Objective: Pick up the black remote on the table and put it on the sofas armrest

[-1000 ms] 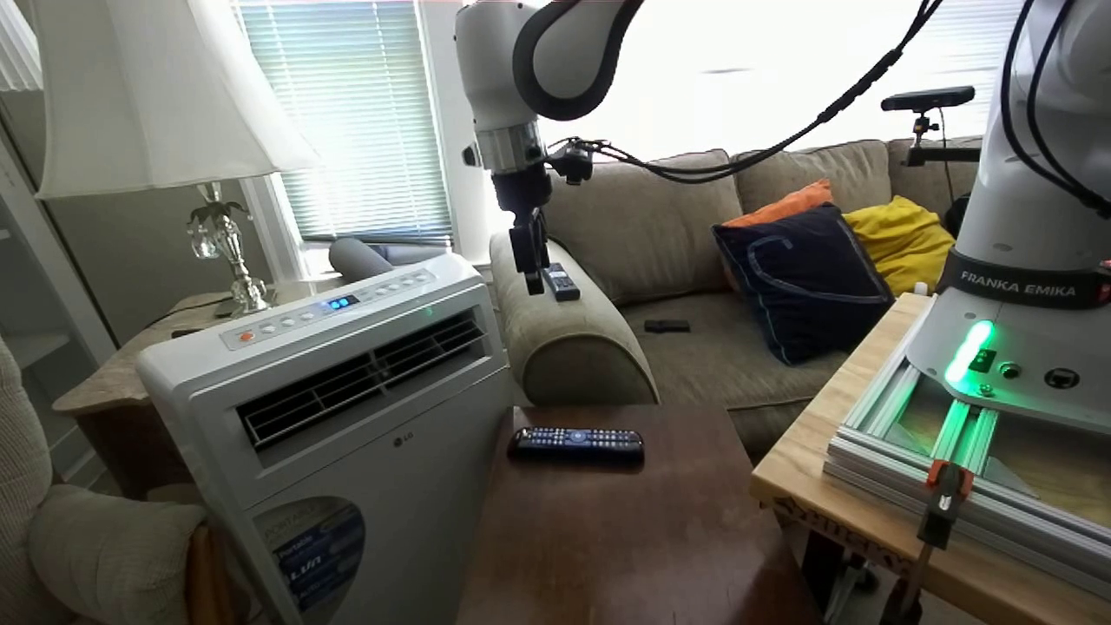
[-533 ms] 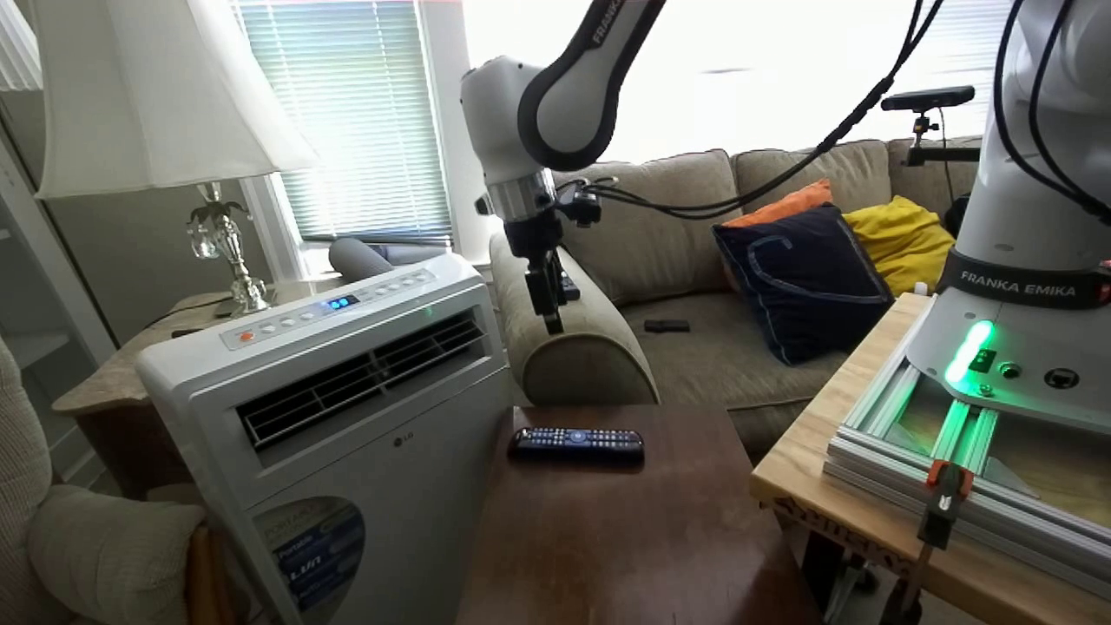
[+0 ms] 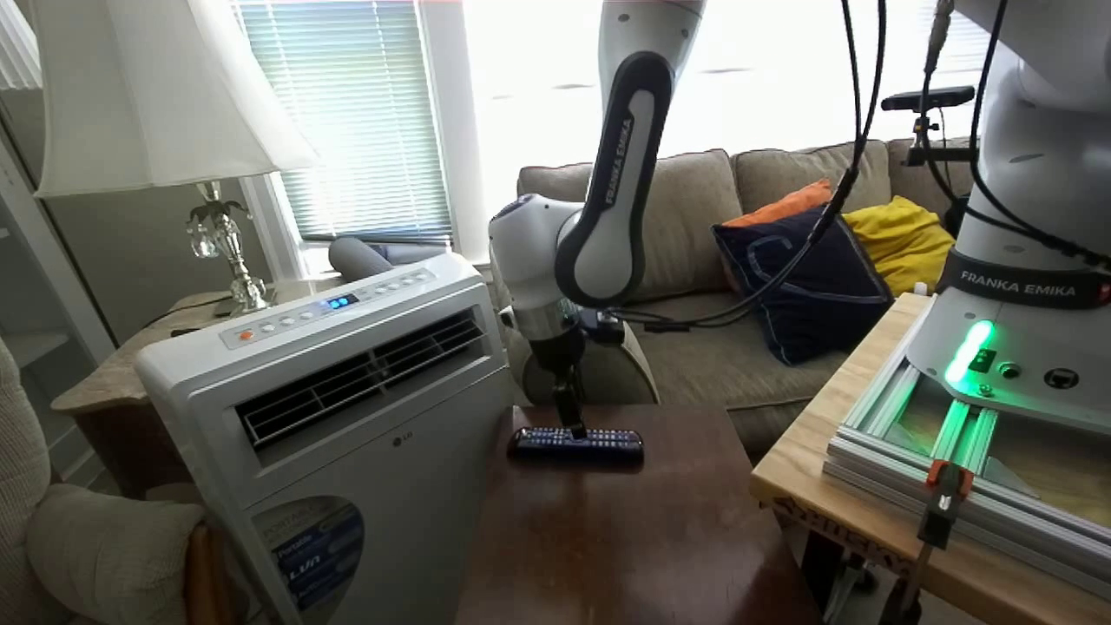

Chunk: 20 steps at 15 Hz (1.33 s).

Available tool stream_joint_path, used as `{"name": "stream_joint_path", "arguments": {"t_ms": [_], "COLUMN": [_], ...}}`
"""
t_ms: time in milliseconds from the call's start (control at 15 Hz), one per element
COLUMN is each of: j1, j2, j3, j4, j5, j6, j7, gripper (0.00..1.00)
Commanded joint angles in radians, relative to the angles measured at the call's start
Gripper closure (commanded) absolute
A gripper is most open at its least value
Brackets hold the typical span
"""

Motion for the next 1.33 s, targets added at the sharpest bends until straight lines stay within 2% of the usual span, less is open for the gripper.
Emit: {"name": "stream_joint_path", "arguments": {"t_ms": [0,200,333,400,467,533,867,933,1067,1267], "j1": [0.152,0.230,0.273,0.284,0.296,0.305,0.285,0.281,0.279,0.256], "j2": [0.132,0.195,0.194,0.188,0.185,0.184,0.121,0.118,0.111,0.073], "j3": [-0.106,-0.146,-0.172,-0.179,-0.186,-0.193,-0.206,-0.207,-0.211,-0.182], "j4": [0.073,0.117,0.116,0.112,0.115,0.113,0.078,0.079,0.081,0.053], "j5": [-0.058,-0.009,0.007,0.010,0.013,0.015,0.042,0.048,0.055,0.056], "j6": [0.155,0.205,0.205,0.204,0.200,0.204,0.187,0.184,0.161,0.092], "j7": [0.124,0.148,0.171,0.176,0.181,0.190,0.201,0.202,0.199,0.165], "gripper": [0.00,0.00,0.00,0.25,0.26,0.32,0.69,0.74,0.74,0.74]}}
